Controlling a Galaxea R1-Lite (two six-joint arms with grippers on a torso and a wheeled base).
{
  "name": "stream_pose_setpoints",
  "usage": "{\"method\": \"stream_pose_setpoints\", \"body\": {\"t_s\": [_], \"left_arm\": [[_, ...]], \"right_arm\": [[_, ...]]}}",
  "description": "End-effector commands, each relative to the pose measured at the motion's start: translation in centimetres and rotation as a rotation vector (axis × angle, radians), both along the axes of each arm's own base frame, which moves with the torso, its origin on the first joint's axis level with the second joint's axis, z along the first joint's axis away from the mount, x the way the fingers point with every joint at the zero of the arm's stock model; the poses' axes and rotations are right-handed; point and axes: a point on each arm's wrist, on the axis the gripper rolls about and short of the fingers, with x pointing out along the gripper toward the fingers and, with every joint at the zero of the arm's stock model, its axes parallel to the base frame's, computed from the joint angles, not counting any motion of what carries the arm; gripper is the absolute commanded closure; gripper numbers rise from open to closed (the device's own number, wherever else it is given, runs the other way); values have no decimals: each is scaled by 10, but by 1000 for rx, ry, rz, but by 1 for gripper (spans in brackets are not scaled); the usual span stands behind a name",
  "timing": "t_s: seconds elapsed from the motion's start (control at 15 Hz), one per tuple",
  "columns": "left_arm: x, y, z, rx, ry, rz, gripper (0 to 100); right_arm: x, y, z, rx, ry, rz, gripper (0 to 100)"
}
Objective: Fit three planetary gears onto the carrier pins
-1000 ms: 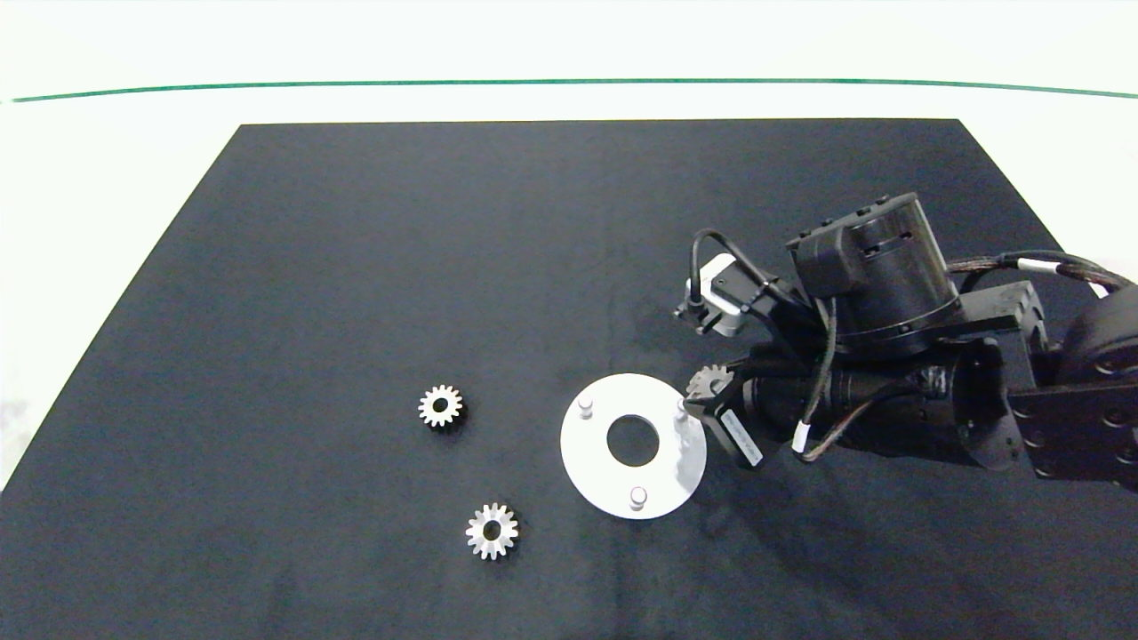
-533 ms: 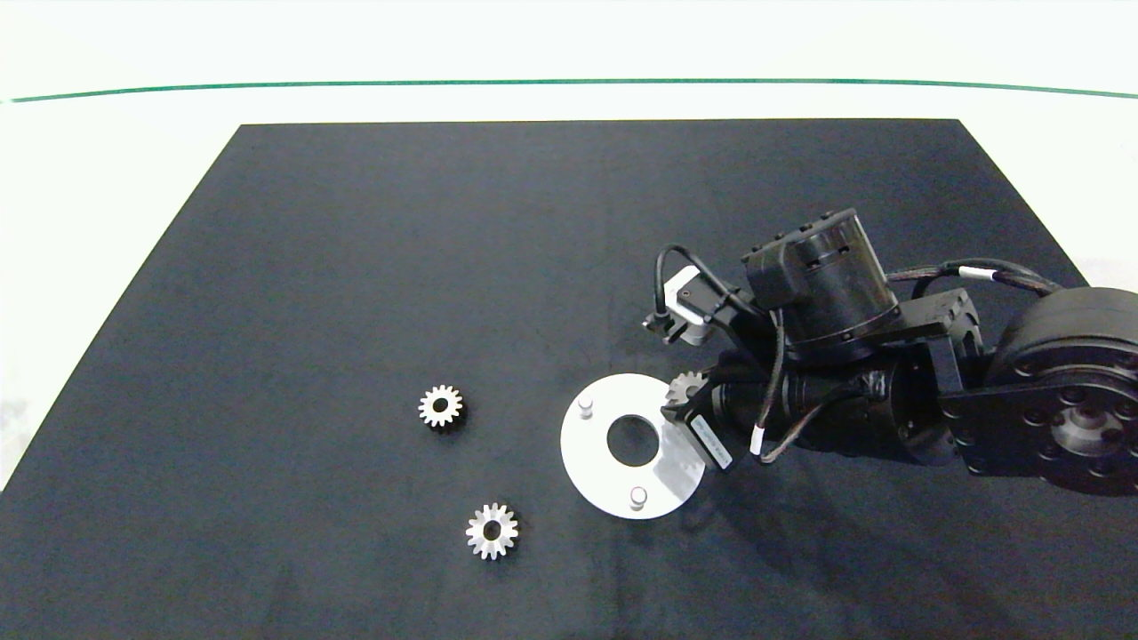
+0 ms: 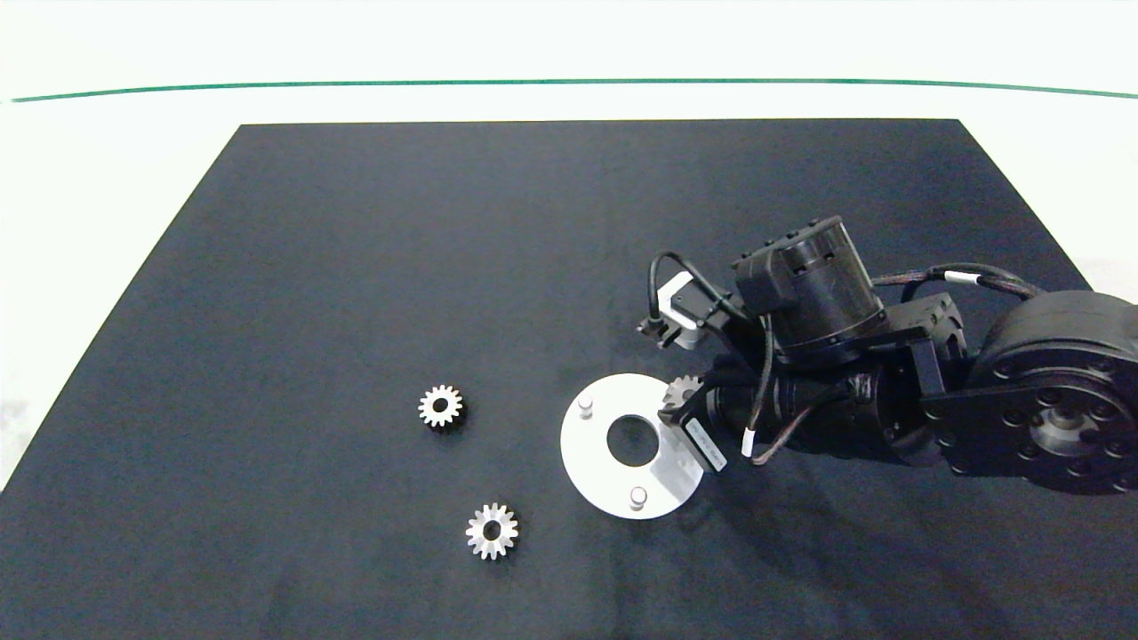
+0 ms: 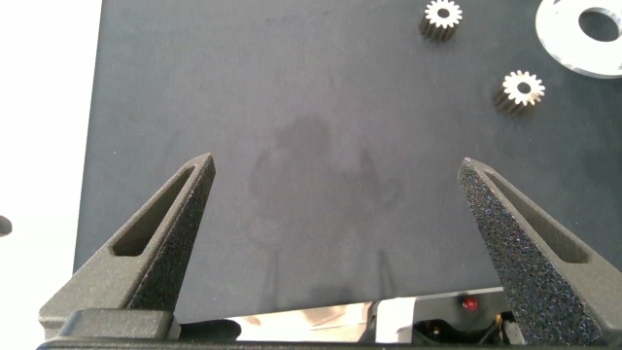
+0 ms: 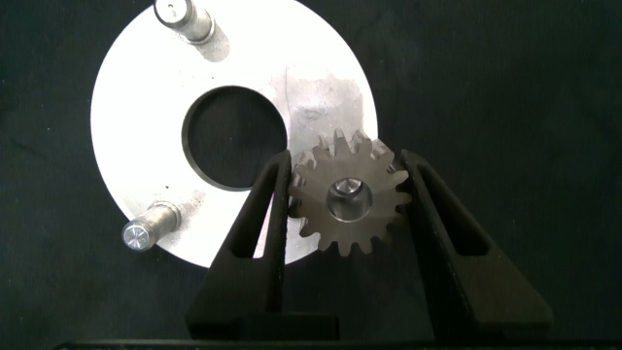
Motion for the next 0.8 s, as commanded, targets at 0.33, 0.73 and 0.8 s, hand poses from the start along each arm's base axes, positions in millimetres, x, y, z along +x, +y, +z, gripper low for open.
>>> {"method": "stream_pose_setpoints", "body": {"t_s": [0.33, 0.73, 0.8], "left_arm": [[0, 0, 0, 1, 3, -4, 0], [-1, 0, 3, 0, -8, -5, 0], [-1, 0, 3, -1, -8, -5, 0]], "right_arm": [[4, 1, -1, -1, -1, -6, 78], [4, 1, -2, -4, 3, -6, 78], [5, 1, -4, -8, 6, -8, 0]]}}
